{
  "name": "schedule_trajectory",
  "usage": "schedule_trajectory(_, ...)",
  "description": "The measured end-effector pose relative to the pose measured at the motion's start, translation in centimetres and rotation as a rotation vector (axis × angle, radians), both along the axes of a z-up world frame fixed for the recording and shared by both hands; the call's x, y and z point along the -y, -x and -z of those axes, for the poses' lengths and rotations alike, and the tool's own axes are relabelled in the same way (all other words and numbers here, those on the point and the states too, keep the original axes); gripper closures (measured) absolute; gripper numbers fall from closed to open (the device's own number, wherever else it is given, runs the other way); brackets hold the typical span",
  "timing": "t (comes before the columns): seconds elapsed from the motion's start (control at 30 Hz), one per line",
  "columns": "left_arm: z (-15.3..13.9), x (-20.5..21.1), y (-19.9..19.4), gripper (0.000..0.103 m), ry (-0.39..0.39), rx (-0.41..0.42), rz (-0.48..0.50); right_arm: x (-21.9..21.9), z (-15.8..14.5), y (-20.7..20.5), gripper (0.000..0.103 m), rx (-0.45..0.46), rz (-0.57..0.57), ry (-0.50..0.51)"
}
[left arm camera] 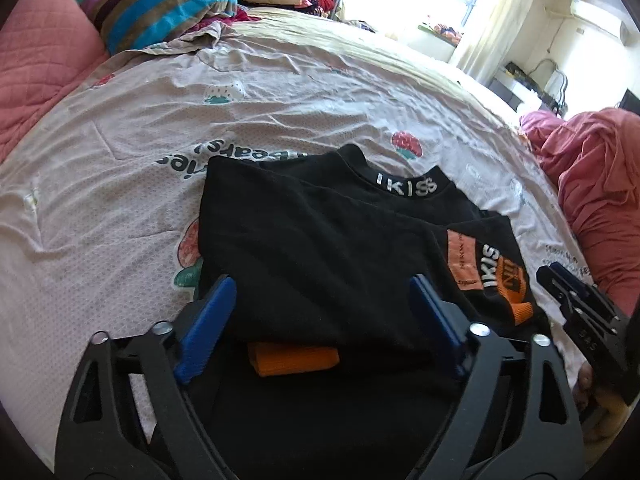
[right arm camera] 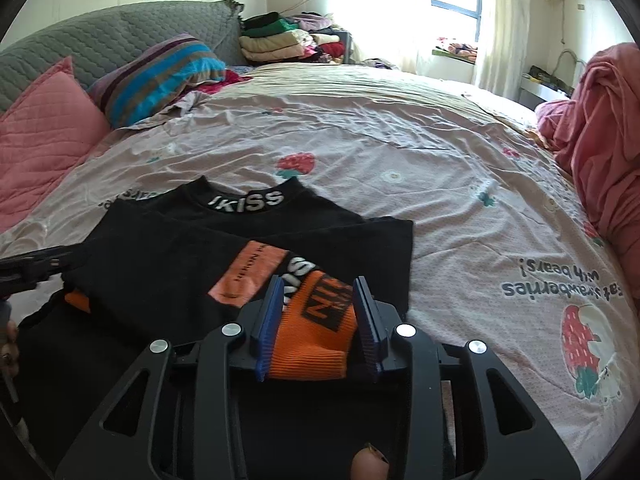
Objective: Fold small clothes
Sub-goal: 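Lower the cuff onto the shirt and open the right tool, then move both open tools back along the shirt toward its hem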
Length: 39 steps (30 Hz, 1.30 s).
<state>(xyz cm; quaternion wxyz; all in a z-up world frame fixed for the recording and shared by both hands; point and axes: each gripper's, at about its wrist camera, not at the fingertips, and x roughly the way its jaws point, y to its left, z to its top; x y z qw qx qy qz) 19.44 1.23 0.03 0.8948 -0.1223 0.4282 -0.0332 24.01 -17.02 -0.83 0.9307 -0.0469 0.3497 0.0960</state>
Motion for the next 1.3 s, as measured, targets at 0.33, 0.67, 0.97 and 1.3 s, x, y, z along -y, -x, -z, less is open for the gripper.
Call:
schedule_trajectory(0.33,3.1,0.7,-0.2,0.030,-0.062,-0.071,0.036,-4.2,-0.5,0.0,0.055,-0.035,-0.135,-0.048)
schedule_trajectory(0.67,3.2,0.5,0.1,0.030,-0.044,-0.069,0.041,-5.6,2.3,-2.3,0.048,-0.143,-0.128,-0.025)
schedule_trajectory(0.97,3.3,0.5,0.4,0.030,-0.044,-0.065,0.046,-2.1,5.0,-3.1,0.047,-0.215,-0.016,-0.086)
schedule_trajectory(1.3,3.0,0.5,0.8,0.029,-0.030,-0.069,0.039,-1.2,2.7,-1.0,0.026,-0.158,-0.001,-0.138)
